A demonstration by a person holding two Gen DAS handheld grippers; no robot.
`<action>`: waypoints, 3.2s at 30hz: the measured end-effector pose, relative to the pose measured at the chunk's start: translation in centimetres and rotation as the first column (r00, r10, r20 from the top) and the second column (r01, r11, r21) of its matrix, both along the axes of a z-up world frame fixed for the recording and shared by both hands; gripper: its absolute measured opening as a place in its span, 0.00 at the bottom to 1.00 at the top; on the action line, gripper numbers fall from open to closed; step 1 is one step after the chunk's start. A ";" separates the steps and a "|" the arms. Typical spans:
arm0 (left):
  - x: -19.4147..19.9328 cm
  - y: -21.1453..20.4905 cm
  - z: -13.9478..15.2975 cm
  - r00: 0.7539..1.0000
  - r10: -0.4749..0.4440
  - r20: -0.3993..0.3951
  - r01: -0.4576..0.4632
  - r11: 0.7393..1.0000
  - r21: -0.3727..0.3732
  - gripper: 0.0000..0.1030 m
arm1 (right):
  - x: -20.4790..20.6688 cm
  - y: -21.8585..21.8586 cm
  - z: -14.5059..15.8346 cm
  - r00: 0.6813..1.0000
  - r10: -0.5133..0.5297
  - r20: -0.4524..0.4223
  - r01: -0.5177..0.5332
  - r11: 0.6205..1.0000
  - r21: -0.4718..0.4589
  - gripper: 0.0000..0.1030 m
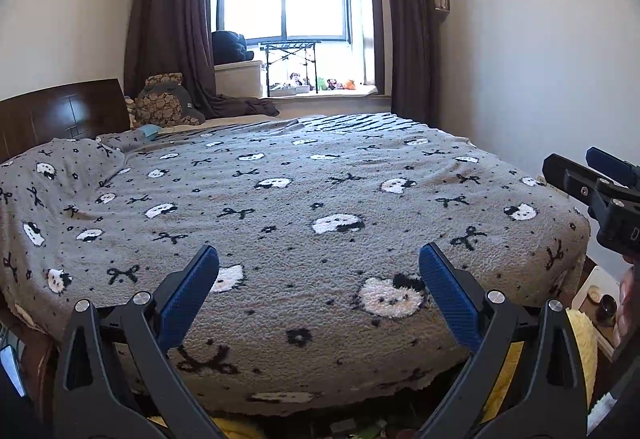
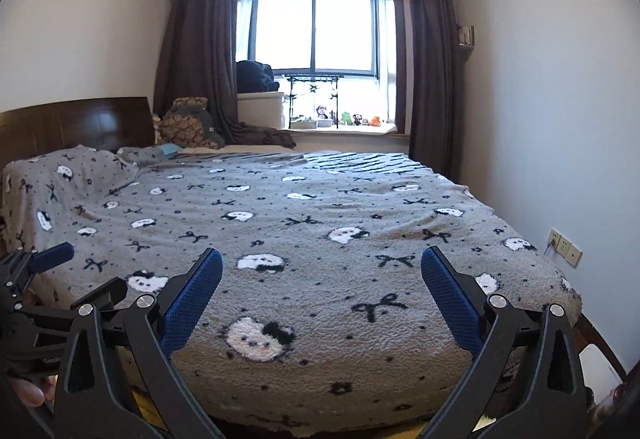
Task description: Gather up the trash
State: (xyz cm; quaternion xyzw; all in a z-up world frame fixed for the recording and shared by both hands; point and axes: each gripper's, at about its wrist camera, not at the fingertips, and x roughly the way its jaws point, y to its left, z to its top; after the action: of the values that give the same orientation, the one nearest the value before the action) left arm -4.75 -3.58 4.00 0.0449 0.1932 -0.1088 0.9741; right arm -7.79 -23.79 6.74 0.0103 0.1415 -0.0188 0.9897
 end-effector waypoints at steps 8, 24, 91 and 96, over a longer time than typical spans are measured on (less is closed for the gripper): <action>-0.1 -0.2 0.1 1.000 -0.005 0.002 0.005 1.000 -0.005 0.92 | 0.2 0.7 -0.2 1.000 0.029 -0.009 -0.029 1.000 0.002 0.97; -0.1 0.3 0.2 1.000 0.016 0.008 -0.016 1.000 -0.018 0.92 | 0.2 0.6 -0.3 1.000 0.012 -0.003 -0.012 1.000 0.004 0.97; -0.3 0.7 0.8 0.998 0.063 0.021 -0.063 0.998 -0.027 0.92 | 0.2 1.3 -0.8 1.000 0.007 -0.029 -0.007 1.000 0.006 0.97; -0.2 0.7 0.9 0.998 0.061 0.019 -0.060 0.998 -0.025 0.92 | 0.3 1.4 -0.9 0.999 0.010 -0.035 -0.010 1.000 0.006 0.97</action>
State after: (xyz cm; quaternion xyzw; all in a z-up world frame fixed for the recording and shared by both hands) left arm -4.95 -2.85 4.93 0.0283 0.1833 -0.0813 0.9793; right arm -7.44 -22.40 5.88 0.0120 0.1588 -0.0135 0.9871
